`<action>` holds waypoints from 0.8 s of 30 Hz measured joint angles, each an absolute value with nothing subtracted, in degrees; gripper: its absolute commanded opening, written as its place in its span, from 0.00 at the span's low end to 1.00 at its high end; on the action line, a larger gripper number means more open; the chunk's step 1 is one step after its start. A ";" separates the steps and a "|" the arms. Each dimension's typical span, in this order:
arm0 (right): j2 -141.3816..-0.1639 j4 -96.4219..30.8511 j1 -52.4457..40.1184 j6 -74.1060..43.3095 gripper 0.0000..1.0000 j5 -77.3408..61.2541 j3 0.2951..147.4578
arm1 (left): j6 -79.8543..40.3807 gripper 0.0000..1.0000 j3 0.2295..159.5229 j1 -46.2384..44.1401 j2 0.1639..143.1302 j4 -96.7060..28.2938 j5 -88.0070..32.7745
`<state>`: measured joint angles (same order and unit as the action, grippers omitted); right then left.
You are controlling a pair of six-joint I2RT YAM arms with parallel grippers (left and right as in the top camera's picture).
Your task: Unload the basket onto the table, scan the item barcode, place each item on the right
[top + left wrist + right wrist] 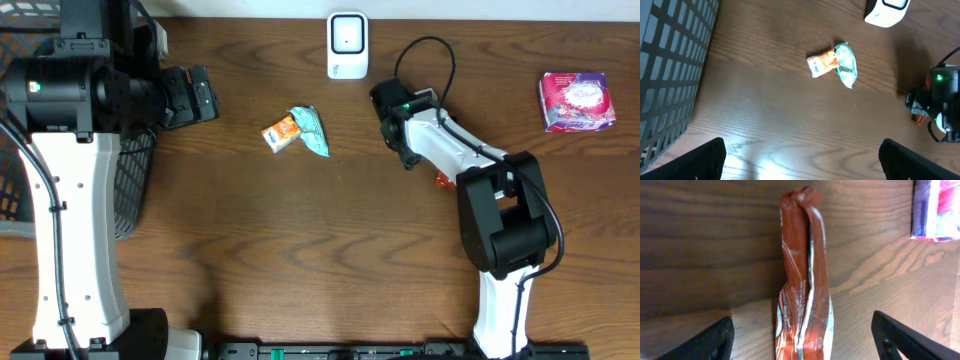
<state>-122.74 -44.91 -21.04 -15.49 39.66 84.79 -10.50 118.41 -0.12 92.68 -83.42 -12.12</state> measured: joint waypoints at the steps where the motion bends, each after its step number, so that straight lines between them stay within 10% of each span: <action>1: -122.74 -44.25 -20.86 -14.83 0.79 39.13 84.36 | -10.50 0.98 118.41 -0.12 92.68 -83.42 -12.12; 13: -121.16 -36.03 -16.64 -12.25 0.64 37.95 79.40 | -10.50 0.98 118.41 -0.12 92.68 -83.42 -12.12; 21: -120.88 -35.22 -14.35 -8.54 0.03 32.45 78.39 | -10.50 0.98 118.41 -0.12 92.68 -83.42 -12.12; 24: -120.97 -36.42 -14.46 -8.88 0.01 31.22 78.56 | -10.50 0.98 118.41 -0.12 92.68 -83.42 -12.14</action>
